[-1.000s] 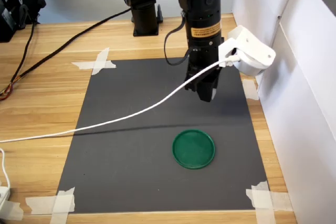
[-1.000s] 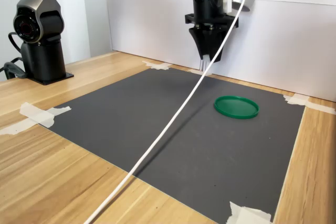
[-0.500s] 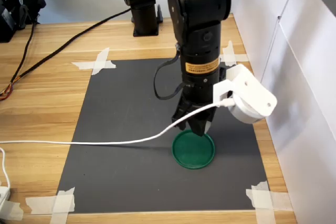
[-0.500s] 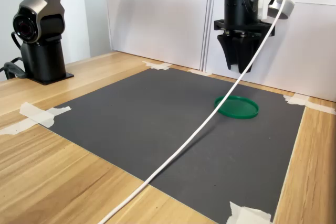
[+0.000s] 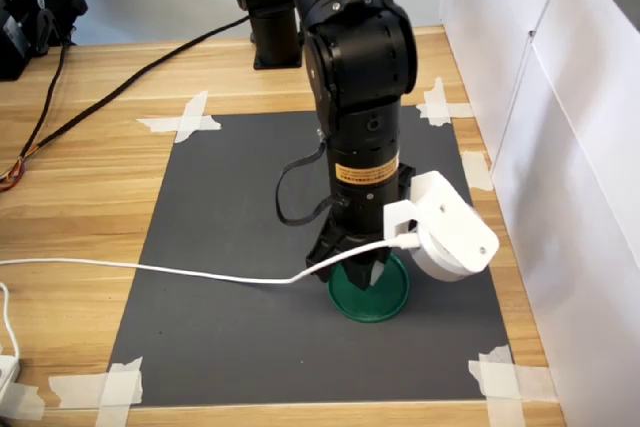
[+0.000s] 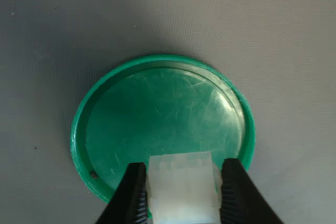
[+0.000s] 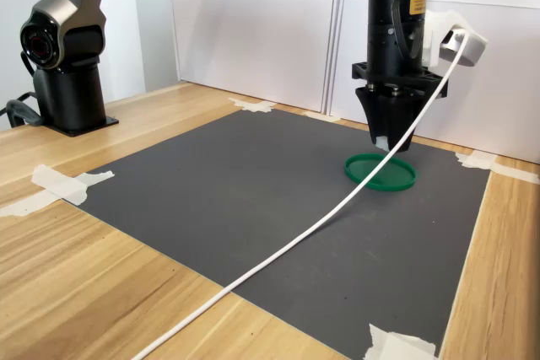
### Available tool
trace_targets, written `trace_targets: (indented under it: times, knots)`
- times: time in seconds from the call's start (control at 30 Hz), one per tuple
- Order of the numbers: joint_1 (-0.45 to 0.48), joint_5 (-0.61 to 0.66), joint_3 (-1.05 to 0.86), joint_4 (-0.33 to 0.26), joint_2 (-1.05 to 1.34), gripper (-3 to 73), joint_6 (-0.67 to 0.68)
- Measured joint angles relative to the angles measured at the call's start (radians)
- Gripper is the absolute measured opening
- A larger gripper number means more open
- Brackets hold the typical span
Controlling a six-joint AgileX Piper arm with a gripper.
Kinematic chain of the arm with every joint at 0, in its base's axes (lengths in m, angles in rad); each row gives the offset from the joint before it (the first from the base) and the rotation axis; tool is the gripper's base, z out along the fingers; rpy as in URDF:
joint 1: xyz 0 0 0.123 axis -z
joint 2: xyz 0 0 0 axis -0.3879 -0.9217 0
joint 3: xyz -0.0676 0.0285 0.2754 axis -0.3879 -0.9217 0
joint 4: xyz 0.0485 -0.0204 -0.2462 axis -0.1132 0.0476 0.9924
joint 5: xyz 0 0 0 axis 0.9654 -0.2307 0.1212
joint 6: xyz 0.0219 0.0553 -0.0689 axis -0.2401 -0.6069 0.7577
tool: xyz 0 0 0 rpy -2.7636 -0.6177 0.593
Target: Grasp a white terminal and put it in the green lid.
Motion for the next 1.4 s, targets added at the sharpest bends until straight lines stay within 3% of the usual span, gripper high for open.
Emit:
trace_targets:
  times: [0.17, 0.47, 0.73, 0.87, 1.1, 1.2, 1.4]
  knots:
    - [0.000, 0.004, 0.000, 0.000, -0.009, 32.7, 0.001]
    - [0.000, 0.008, 0.000, 0.000, -0.010, 51.2, 0.004]
    - [0.000, 0.026, -0.006, -0.007, 0.052, 50.9, 0.004]
    - [0.000, -0.031, -0.072, -0.029, 0.202, 41.8, -0.006]
    - [0.000, -0.259, -0.340, -0.029, 0.542, 4.9, -0.149]
    - [0.000, -0.356, -0.471, -0.029, 0.709, -0.5, -0.302]
    - [0.000, -0.612, -0.763, -0.009, 1.111, -1.9, -0.591]
